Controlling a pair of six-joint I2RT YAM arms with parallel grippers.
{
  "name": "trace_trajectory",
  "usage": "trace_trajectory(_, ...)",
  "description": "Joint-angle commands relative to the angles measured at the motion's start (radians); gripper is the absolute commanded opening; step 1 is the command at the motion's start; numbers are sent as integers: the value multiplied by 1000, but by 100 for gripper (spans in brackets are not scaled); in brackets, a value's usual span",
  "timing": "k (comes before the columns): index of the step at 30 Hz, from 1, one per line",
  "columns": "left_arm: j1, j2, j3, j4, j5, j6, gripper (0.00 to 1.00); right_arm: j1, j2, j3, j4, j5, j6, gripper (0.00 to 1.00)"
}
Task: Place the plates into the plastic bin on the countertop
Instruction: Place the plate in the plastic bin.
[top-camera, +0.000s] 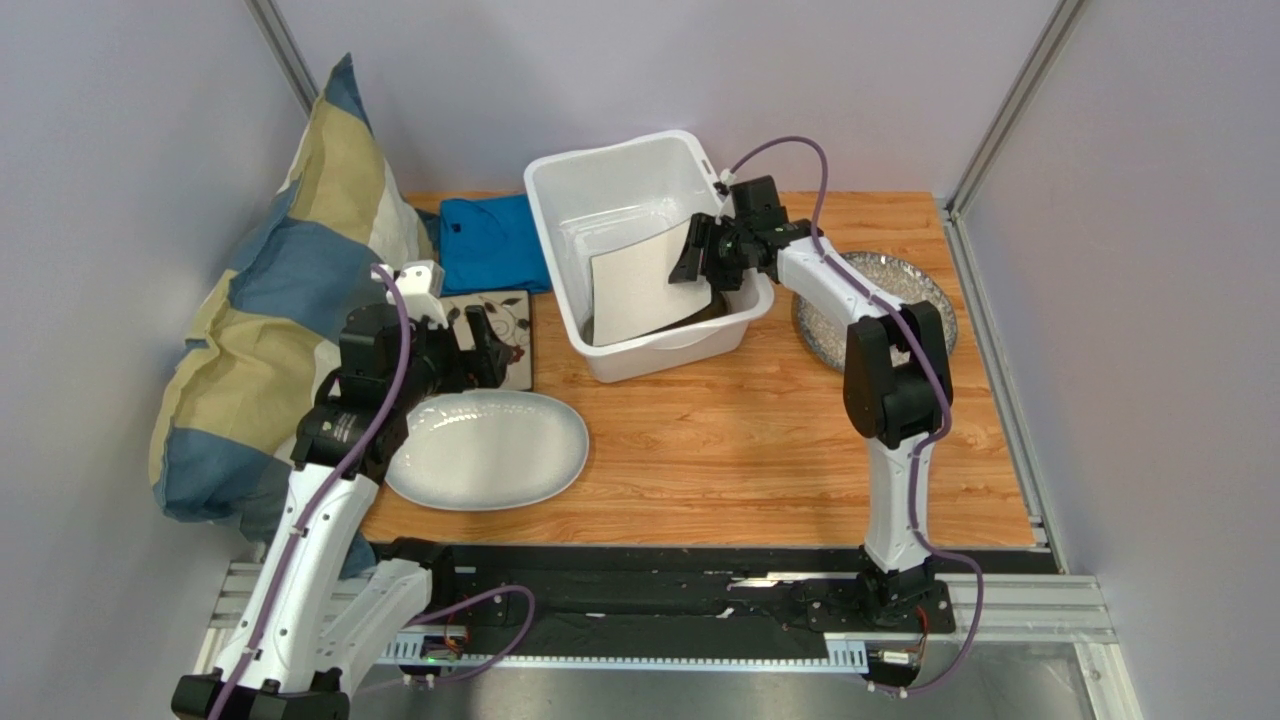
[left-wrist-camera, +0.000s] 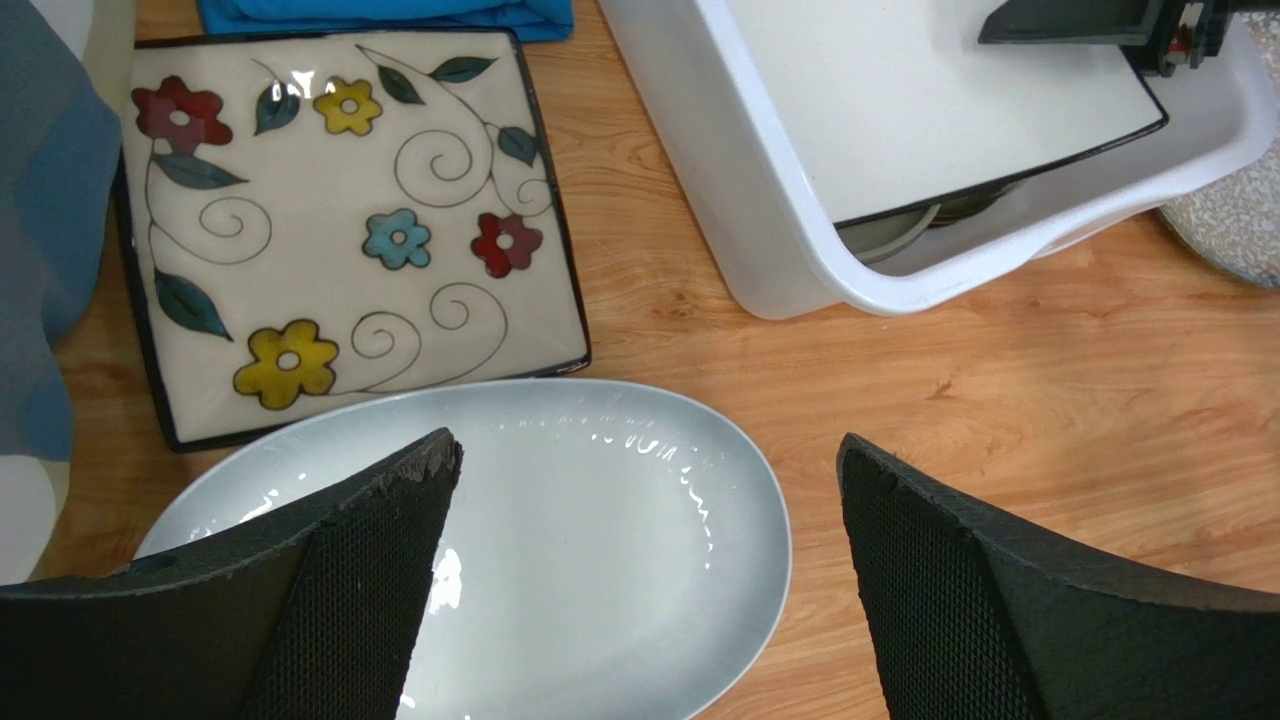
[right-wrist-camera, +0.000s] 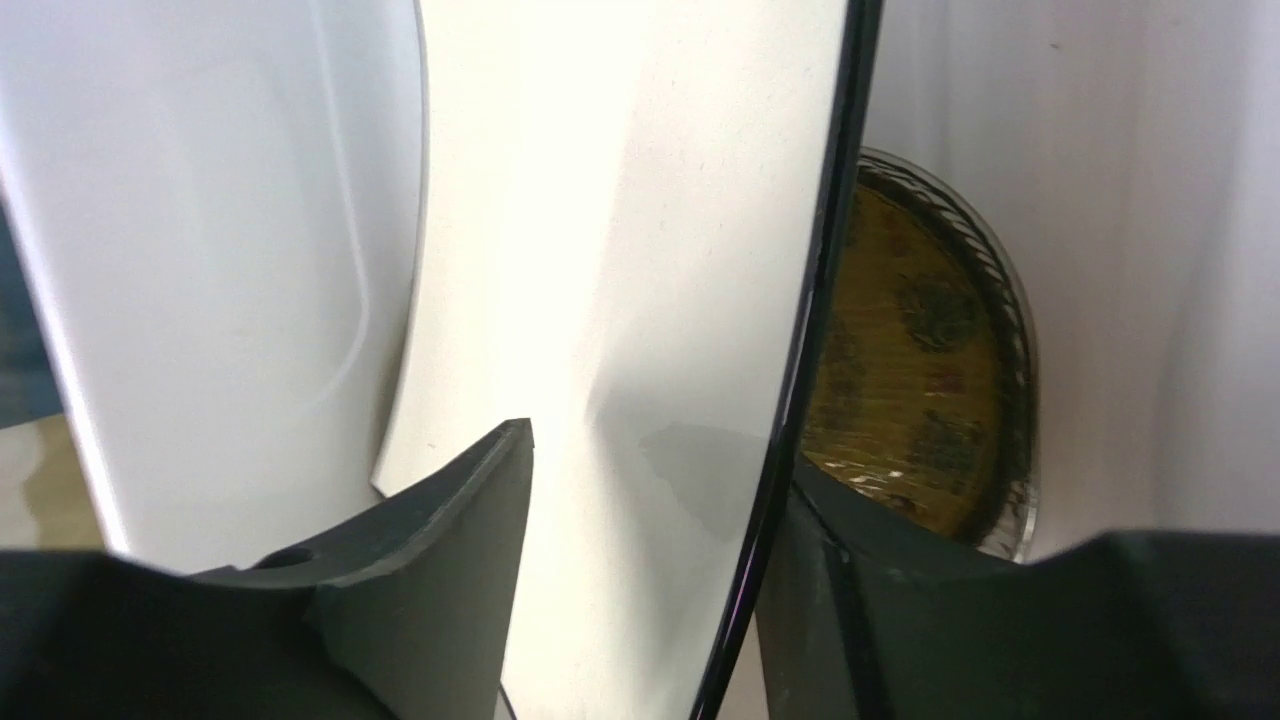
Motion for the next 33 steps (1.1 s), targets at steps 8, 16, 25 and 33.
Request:
trace_trajectory(8, 7, -20, -13, 12, 3, 20, 100, 14, -80, 26, -109, 152, -98, 88)
trace_trajectory(16, 7, -23, -13, 9, 5, 22, 100, 15, -191, 11, -153, 227, -135, 93)
trace_trajectory(25, 7, -25, -18, 9, -7, 25, 100, 22, -353, 7, -142, 212, -130, 93)
trace_trajectory(33, 7, -34, -25, 4, -36, 31, 100, 64, -612, -179, -48, 141, -83, 93)
